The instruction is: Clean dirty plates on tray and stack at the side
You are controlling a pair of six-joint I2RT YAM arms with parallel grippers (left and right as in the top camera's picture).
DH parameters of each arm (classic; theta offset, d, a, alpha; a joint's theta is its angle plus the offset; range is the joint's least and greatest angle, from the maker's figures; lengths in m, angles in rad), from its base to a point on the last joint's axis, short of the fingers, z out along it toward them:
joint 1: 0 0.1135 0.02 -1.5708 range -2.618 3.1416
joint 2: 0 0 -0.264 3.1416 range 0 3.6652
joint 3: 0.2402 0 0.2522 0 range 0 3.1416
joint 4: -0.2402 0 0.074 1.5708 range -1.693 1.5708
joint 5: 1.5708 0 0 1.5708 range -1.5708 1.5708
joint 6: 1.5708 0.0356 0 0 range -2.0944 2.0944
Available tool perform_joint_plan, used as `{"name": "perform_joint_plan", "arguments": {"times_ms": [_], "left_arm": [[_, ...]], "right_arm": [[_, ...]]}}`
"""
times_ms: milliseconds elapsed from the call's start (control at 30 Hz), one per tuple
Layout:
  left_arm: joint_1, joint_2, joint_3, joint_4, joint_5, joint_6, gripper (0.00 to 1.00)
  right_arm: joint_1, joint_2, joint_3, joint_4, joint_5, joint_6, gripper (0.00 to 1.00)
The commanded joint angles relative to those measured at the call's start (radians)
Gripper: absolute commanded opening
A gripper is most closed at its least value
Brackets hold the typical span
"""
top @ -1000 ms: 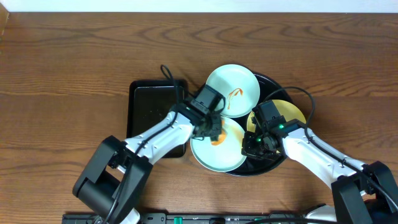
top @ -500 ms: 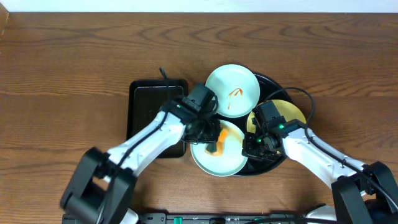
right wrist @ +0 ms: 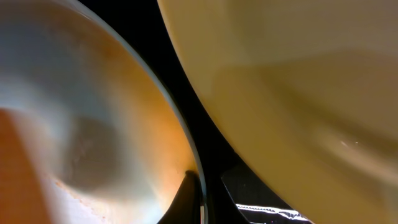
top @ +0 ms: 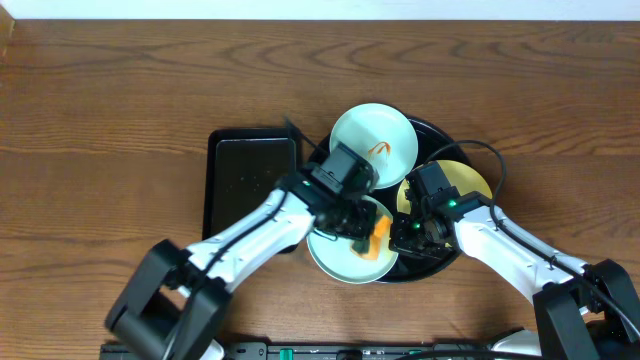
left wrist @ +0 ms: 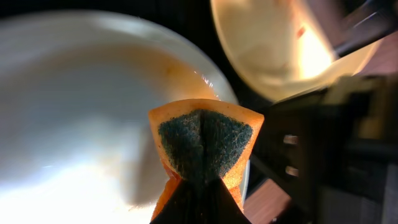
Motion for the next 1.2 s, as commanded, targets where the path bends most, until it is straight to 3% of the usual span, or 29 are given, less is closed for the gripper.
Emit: {"name": "perform_joint_plan", "arguments": {"times_ms": [0,233,600,733,800,1100,1167], "left_arm": [[-0.021,0.053,-0.003,-0.006,-0.079,-0.009,0.07],[0.037,0.061,-0.003,-0.058,-0.345,-0.008,0.08],[0.190,-0.177,0.007,-0.103,-0.220,0.022,0.07],[0.252,-0.264,0.007,-0.146,-0.236,0.031,0.08],[0.291,-0.283,0.007,-0.182,-0.281,0.033,0.08],[0.443,-0.237,-0.006,-0.256,-0.410,0.033,0.08],[0.461,-0.214,-0.008,-0.256,-0.411,0.033,0.08]], "right_arm": [[0.010,0.022,-0.027,-0.019,0.039,-0.011,0.01],[0.010,0.022,-0.027,-0.023,0.040,-0.011,0.01],[0.010,0.022,-0.027,-0.022,0.040,-0.011,0.01],[0.010,0.022,-0.027,-0.014,0.040,-0.011,0.21],[0.010,0.022,-0.027,-0.008,0.040,-0.011,0.22],[0.023,0.022,-0.028,0.015,0.041,-0.011,0.01],[0.023,0.022,-0.028,0.021,0.041,-0.012,0.01]]}}
